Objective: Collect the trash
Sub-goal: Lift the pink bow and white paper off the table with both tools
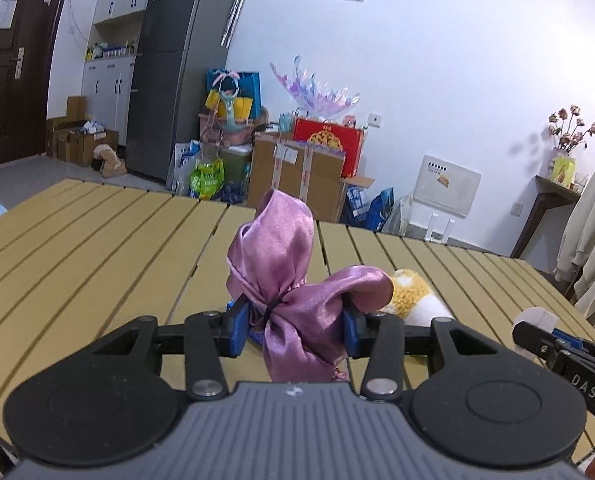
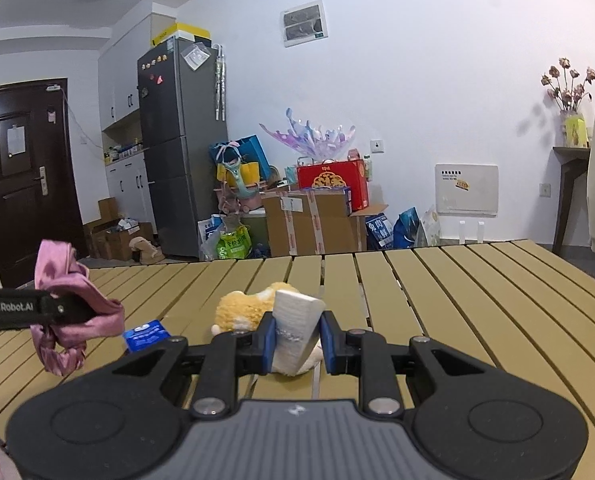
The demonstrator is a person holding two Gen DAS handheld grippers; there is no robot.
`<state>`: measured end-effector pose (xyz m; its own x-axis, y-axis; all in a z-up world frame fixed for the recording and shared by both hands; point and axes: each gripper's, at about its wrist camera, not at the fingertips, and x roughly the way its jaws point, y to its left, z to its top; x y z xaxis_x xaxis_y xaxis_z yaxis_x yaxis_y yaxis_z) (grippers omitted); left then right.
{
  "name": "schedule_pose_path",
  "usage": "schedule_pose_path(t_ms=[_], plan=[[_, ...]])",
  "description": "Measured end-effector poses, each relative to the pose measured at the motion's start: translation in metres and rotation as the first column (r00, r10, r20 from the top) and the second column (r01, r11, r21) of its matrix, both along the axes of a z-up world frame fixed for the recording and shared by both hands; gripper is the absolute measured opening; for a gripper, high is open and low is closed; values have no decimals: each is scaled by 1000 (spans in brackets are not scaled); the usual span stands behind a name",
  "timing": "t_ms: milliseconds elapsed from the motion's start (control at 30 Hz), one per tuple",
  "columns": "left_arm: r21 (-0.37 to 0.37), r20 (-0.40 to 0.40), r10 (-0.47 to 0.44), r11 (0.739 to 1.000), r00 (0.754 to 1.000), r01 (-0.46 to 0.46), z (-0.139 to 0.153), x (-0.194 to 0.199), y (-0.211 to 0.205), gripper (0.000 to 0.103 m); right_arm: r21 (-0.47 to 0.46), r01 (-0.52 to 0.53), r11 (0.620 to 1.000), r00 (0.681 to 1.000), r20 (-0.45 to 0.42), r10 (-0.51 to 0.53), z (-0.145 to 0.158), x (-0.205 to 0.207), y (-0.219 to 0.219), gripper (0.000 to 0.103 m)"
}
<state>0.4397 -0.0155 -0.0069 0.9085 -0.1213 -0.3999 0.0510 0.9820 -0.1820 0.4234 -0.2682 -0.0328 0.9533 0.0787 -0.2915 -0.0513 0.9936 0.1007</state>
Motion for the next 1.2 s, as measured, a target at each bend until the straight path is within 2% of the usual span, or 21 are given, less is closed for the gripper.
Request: schedule_pose_path(t_ms=[267,767,967,1200], plan=[[27,50,-5,1000,999,4,21,-51,0,45,-39,-29,999,999,19,30,18,-47,6,22],[54,60,-25,998,998,22,51,-155,4,45,-99,-72,992,996,40,76,62,-160,23,22],[65,59,-26,998,998,22,59,-191,8,45,-119,-92,989,995,27,96,65,-202,30,22],[106,60,-32,994,998,25,62,-227,7,45,-146,-122,982,992,-12,122,54,-245,40,23]])
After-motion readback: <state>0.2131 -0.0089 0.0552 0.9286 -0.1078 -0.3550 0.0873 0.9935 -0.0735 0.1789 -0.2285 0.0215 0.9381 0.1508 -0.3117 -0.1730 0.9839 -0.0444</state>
